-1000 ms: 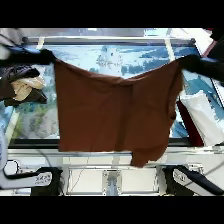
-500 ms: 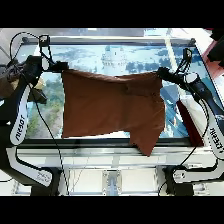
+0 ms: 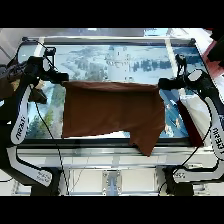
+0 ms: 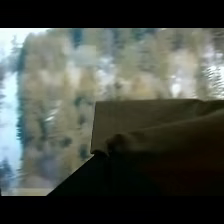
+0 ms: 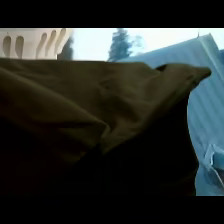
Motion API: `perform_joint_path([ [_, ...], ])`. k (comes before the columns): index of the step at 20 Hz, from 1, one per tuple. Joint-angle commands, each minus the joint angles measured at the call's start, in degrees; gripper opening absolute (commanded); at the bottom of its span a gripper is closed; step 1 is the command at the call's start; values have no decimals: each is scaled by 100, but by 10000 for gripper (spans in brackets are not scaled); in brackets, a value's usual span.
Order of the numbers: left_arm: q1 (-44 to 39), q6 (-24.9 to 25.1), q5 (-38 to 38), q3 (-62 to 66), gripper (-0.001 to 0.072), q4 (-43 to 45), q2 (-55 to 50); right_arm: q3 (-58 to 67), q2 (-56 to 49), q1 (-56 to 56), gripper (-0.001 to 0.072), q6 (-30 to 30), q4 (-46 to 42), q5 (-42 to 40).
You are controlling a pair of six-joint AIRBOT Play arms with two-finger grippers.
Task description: Fold the shirts.
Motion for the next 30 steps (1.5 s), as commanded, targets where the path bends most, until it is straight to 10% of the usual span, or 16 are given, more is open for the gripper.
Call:
perform_joint_path([
  [1, -4, 262, -9, -361, 9, -699, -28, -461, 9, -2, 33, 63, -291, 208],
  [18, -2, 216, 186, -1049, 11, -352, -195, -1519, -59, 2, 42, 293, -533, -581],
  [19, -2, 219, 122, -1021, 42, -337, -190, -1510, -46, -2, 120, 389, -507, -511],
  [21, 2, 221, -116, -811, 412, -188, -151, -1357, 26, -22, 386, 426, -540, -55],
  [22, 2, 219, -275, -638, 487, -131, -83, -1246, 125, -22, 392, 426, -649, 195],
  [30, 192, 256, -507, -1224, 482, 203, 2437, -1333, 2601, -378, 482, 844, -2181, 1788],
])
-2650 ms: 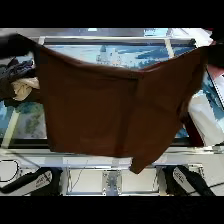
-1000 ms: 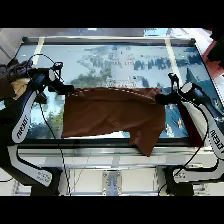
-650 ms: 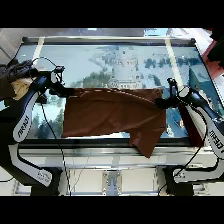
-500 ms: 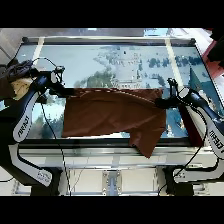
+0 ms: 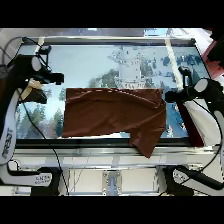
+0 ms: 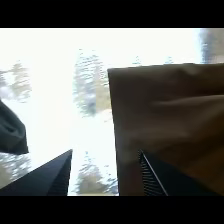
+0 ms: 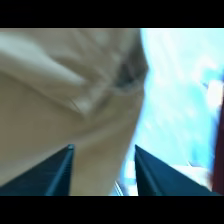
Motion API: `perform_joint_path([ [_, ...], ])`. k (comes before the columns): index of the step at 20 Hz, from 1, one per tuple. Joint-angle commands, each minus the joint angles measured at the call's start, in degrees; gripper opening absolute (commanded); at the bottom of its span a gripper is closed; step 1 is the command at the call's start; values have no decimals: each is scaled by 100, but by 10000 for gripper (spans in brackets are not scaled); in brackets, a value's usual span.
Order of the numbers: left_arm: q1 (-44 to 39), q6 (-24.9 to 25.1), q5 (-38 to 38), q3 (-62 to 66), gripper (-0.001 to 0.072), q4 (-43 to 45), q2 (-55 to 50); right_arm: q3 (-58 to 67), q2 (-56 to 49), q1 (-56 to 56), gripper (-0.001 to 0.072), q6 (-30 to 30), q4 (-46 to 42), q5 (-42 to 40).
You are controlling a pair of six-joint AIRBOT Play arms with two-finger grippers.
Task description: Fold the shirts.
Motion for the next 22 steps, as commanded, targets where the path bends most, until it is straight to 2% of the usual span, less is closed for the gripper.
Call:
perform_joint_path([
  [1, 229, -105, 79, -1115, 482, 74, 1263, -667, 1088, -535, 489, 164, -125, 942],
  [4, 407, -256, 511, -2734, 482, -31, 2164, -2055, 1471, -1480, 490, -142, 1270, 1325],
  [6, 393, -256, 601, -3121, 482, -240, 2448, -2680, 1469, -1786, 490, -291, 1880, 1399],
  [12, 393, -199, 625, -3123, 482, -1104, 2509, -3932, 1456, -1486, 490, -289, 2009, 1292],
  [22, 389, -186, 610, -3123, 482, -1130, 2509, -4170, 831, -1401, 482, -267, 2588, 492],
])
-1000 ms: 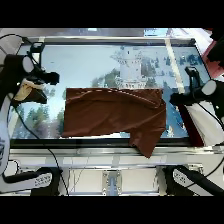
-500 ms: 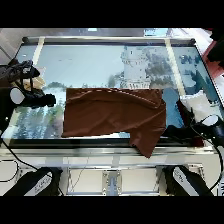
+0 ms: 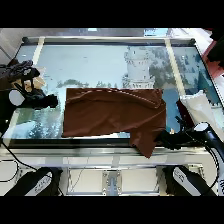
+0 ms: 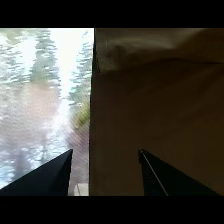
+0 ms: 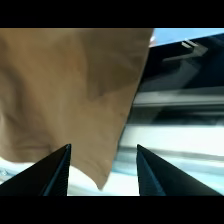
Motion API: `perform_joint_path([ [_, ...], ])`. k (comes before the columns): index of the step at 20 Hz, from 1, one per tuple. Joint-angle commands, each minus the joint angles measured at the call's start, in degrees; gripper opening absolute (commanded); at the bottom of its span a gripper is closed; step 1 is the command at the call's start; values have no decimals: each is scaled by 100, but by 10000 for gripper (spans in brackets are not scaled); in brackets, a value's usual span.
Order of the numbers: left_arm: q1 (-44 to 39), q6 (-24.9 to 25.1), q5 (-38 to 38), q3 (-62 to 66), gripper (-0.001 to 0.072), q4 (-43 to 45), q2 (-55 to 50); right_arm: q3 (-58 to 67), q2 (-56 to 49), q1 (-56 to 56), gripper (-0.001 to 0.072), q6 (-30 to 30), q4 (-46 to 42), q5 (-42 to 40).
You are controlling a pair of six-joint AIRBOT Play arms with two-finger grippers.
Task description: Fold the shirts.
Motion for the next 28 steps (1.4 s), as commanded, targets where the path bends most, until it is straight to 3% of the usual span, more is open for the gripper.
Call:
perform_joint_path([
  [1, 4, 9, 2, -4, 482, -35, 7, -90, -278, 4, 459, -11, 181, -323],
  [10, 4, 9, 31, -4, 482, -33, 7, -90, -595, 4, 355, -291, 767, -667],
  [12, 4, 4, 214, -4, 482, -81, 7, -90, -595, 4, 130, -476, 944, -656],
  [13, 9, -11, 345, -4, 482, -177, 9, -85, -595, 4, 52, -581, 1058, -654],
  [16, 20, -376, 662, -4, 482, -61, 35, -83, -590, 2, 37, -750, 1414, -627],
  [20, 376, -1864, 107, -317, 480, 970, 35, -83, -590, 4, 37, -903, 1475, -511],
  [22, 726, -2208, -214, -741, 479, 809, 33, -83, -590, 4, 37, -1091, 1585, -487],
  [25, 1132, -2221, -216, -1469, 479, -376, 33, -83, -590, 2, 37, -1344, 1869, -492],
  [28, 1224, -2190, -173, -2133, 478, -1019, 28, -83, -590, 4, 37, -1493, 2028, -468],
])
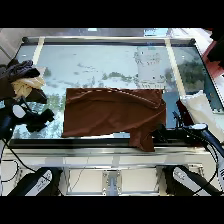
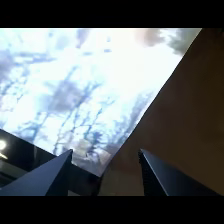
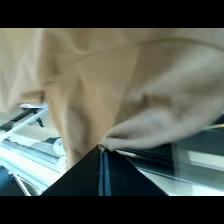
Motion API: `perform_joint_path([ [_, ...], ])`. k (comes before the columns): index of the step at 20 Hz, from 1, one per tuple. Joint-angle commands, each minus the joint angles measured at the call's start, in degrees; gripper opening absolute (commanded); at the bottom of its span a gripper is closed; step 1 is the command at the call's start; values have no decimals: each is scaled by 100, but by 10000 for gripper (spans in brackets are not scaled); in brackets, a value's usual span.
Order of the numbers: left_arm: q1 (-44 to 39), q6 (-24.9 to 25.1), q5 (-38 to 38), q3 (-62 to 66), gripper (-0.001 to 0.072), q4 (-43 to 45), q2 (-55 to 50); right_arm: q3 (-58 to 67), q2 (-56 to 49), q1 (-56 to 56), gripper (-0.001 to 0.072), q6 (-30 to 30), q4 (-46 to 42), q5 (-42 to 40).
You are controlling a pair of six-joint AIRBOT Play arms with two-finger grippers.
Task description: Fold the shirts.
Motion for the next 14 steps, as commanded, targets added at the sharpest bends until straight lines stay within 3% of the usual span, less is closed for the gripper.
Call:
perform_joint_path([
  [1, 175, -85, -55, -758, 479, -1010, -2, 7, -4, 4, 37, -223, 219, 66],
  [4, 175, 96, 105, -1204, 479, -1731, -2, 7, -4, 2, 37, -262, 221, 92],
  [11, 175, 96, 365, -1467, 478, -2020, -2, 7, -4, 2, 37, -369, 328, 197],
  [12, 173, 94, 487, -1467, 445, -2098, -2, 7, -4, 2, 37, -369, 356, 197],
  [13, 173, 81, 619, -1467, 264, -2116, -2, 7, -4, 2, 37, -372, 391, 197],
  [14, 175, 70, 708, -1467, 153, -2116, -2, 7, -4, 2, 37, -372, 433, 197],
])
